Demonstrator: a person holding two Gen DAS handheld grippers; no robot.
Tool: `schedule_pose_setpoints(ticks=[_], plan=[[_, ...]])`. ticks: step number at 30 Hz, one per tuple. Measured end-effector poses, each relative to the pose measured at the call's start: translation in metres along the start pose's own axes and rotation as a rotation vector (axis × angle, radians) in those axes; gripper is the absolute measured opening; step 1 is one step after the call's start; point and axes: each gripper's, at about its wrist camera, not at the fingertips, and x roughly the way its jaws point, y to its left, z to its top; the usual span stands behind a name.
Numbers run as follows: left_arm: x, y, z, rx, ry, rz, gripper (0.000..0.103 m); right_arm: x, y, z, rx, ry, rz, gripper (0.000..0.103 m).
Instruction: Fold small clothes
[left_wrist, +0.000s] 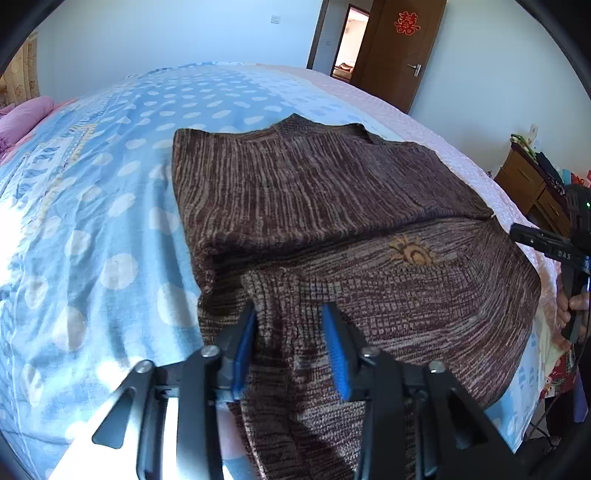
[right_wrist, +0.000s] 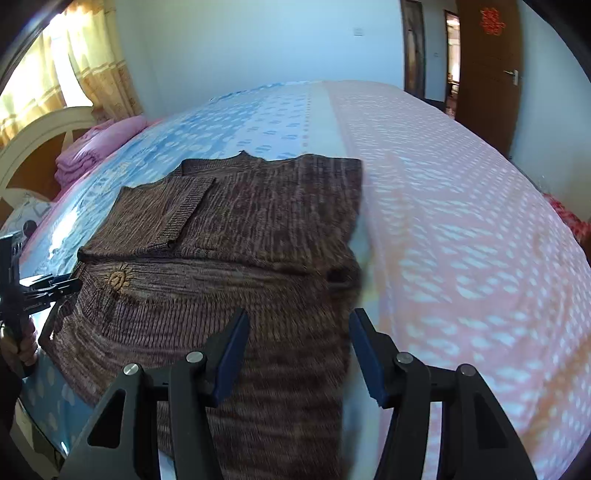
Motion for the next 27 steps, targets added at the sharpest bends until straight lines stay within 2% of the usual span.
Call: schedule_pose_setpoints(ticks=[3, 5, 6, 7, 8, 9, 12, 17, 22, 27], plan=[[0.001, -0.001, 0.0, 0.003, 0.001, 0.008, 0.045, 0.02, 0.013, 0.004, -0.071, 0.046, -0.012, 0.057], [0.001, -0.001, 0.0, 0.007, -0.005, 0.011, 0.045, 0.026, 0.02, 0.0, -0.117, 0.052, -0.049, 0.04], [0.001, -0.001, -0.001, 0.012, -0.009, 0.014, 0.045, 0.025, 0.023, -0.002, -0.136, 0.039, -0.069, 0.035], [0.001, -0.001, -0.001, 0.015, -0.014, 0.017, 0.044, 0.024, 0.023, -0.003, -0.135, 0.038, -0.061, 0.021], [0.0, -0.002, -0.002, 0.018, -0.019, 0.021, 0.042, 0.023, 0.021, -0.003, -0.119, 0.042, -0.046, 0.013], [0.0, -0.003, -0.002, 0.022, -0.025, 0.032, 0.038, 0.021, 0.018, -0.004, -0.093, 0.036, -0.04, 0.013], [0.0, -0.008, -0.003, 0.025, -0.034, 0.067, 0.034, 0.02, 0.014, -0.008, -0.051, 0.015, -0.037, 0.012], [0.002, -0.017, -0.003, 0.033, -0.041, 0.136, 0.034, 0.025, 0.018, -0.014, -0.034, -0.033, -0.062, 0.012], [0.003, -0.017, -0.003, 0.022, -0.044, 0.165, 0.034, 0.025, 0.023, -0.018, -0.055, -0.061, -0.09, 0.012], [0.003, -0.02, -0.005, 0.017, -0.047, 0.19, 0.037, 0.026, 0.019, -0.02, -0.019, -0.077, -0.076, 0.012]])
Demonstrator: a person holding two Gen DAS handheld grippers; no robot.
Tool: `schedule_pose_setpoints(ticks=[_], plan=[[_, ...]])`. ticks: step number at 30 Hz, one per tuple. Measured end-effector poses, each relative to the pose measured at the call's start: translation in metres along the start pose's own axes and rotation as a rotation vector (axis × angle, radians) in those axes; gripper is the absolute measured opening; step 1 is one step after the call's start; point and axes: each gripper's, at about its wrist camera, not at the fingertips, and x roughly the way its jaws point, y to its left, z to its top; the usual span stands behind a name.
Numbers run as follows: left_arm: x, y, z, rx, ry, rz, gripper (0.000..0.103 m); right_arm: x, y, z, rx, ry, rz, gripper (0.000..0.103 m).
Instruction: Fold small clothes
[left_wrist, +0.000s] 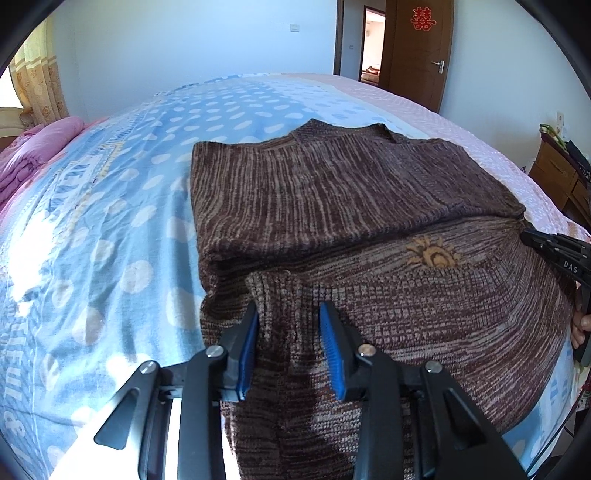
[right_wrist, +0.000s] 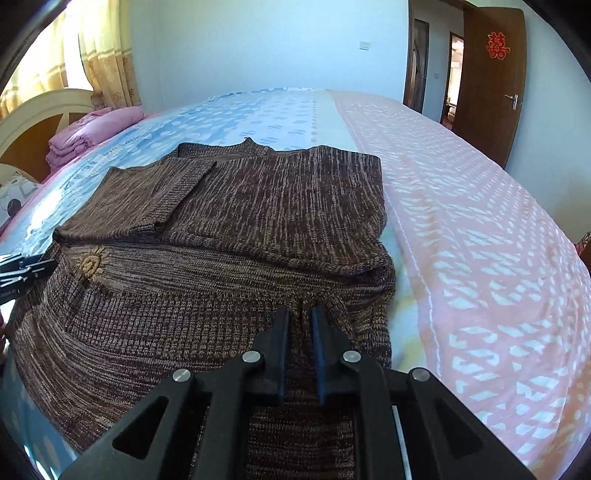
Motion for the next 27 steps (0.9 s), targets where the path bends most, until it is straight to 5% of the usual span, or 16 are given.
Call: schedule_pose_setpoints(ticks=[6, 12, 18, 27], plan=[[0.001, -0.001, 0.001, -0.022, 0.002, 0.024, 0.038, 0.0, 0.001, -0.001, 0.013, -0.011, -0.002, 0.013], [-0.001, -0.015, 0.0, -0.005, 0.002, 0.068, 0.021, -0.003, 0.004, -0.001, 0.0, -0.016, -0.03, 0.012], [-0.001, -0.026, 0.001, 0.021, 0.008, 0.137, 0.015, -0.017, 0.005, 0.003, 0.042, -0.029, -0.023, 0.007], [-0.032, -0.002, -0.009, -0.182, -0.053, 0.024, 0.011, -0.066, 0.008, 0.006, 0.055, -0.13, -0.015, 0.007]])
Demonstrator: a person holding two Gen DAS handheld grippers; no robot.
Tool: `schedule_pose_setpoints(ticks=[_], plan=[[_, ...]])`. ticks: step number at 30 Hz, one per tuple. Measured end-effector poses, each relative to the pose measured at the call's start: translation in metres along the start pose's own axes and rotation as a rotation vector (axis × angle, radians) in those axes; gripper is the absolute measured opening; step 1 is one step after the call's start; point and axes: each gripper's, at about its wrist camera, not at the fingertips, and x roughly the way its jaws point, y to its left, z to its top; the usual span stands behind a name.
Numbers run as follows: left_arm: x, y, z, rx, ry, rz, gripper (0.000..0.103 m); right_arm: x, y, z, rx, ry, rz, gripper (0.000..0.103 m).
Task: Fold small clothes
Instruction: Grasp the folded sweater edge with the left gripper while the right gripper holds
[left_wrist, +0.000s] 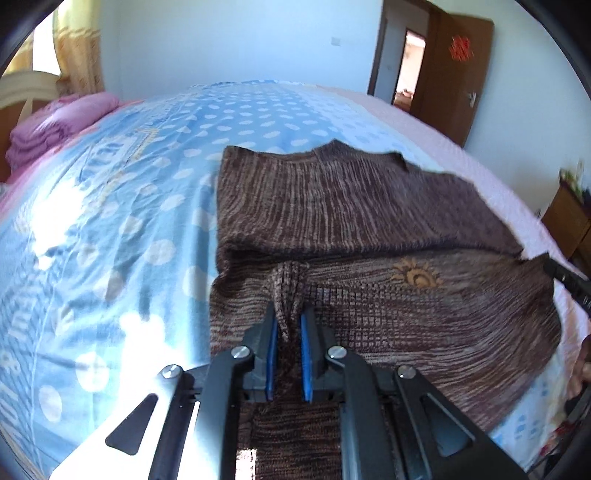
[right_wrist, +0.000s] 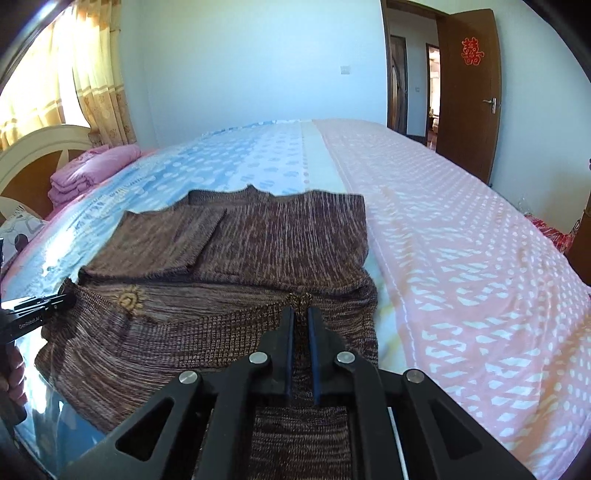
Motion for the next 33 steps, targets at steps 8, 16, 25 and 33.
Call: schedule_pose_setpoints(ticks=[8, 16, 25, 33], plan=[[-0.019, 0.009, 0.002, -0.068, -0.057, -0.037, 0.011, -0.021, 0.003, 0.014, 0.02, -0.069, 0.019, 0.007], [-0.032, 0.011, 0.016, -0.106, -0.107, -0.066, 0.011, -0.035, 0.009, 0.027, -0.018, -0.13, -0.013, 0.007], [-0.029, 0.016, 0.034, -0.122, -0.123, -0.038, 0.011, -0.03, 0.007, 0.04, -0.007, -0.15, -0.017, 0.007], [-0.015, 0.023, 0.054, -0.15, -0.125, -0.017, 0.011, -0.018, 0.012, 0.063, -0.024, -0.179, -0.025, 0.007]])
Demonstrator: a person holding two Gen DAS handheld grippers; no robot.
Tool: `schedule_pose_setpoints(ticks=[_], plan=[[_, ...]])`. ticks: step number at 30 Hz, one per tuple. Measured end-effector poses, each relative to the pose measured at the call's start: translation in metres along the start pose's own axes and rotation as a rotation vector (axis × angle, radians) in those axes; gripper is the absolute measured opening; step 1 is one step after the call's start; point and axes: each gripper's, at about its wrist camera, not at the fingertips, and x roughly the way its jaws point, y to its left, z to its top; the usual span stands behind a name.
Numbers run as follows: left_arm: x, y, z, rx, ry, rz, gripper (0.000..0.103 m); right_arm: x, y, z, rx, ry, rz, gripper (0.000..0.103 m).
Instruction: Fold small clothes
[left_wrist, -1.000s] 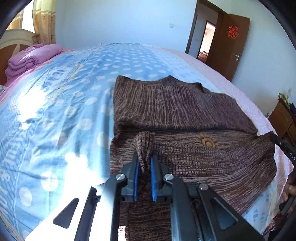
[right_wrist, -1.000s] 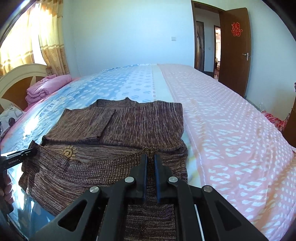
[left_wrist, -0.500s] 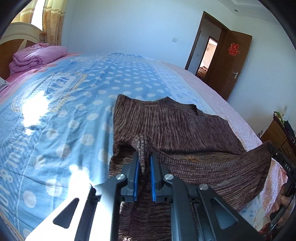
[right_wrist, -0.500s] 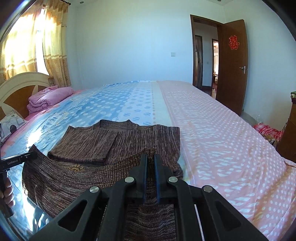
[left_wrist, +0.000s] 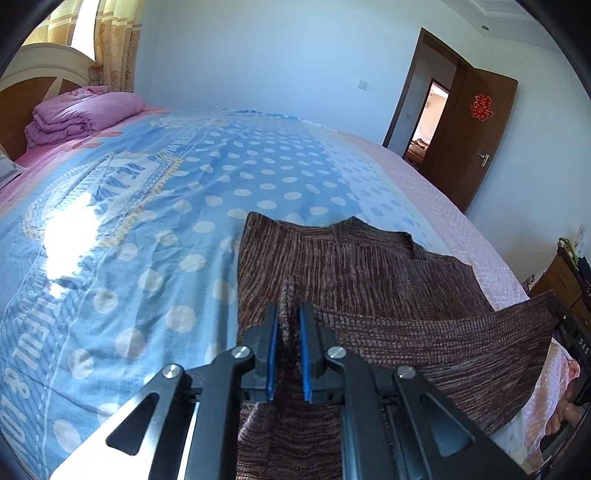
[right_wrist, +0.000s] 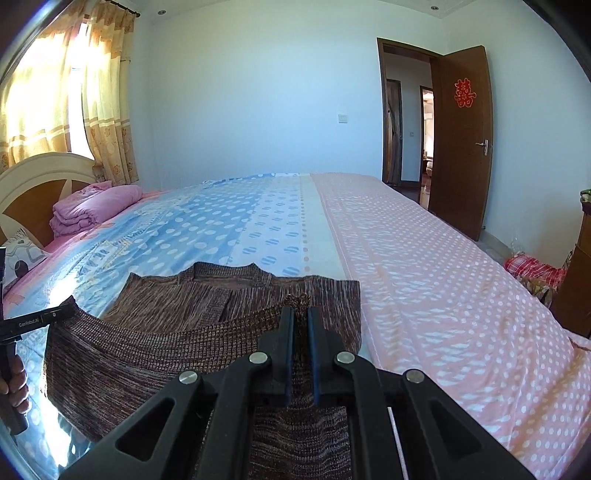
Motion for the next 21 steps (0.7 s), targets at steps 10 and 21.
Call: schedule_pose_setpoints(ticks=[10, 21], plan=[[0.02, -0.002, 0.032, 0.011, -0.027, 0.021, 0.011, 0.039, -0.002, 0.022, 0.014, -0.003, -0.04, 0.007], [0.057, -0.002, 0.06, -0.027, -0.026, 0.027, 0.011, 0.088, -0.006, 0.038, 0.004, 0.015, -0.077, 0.007]])
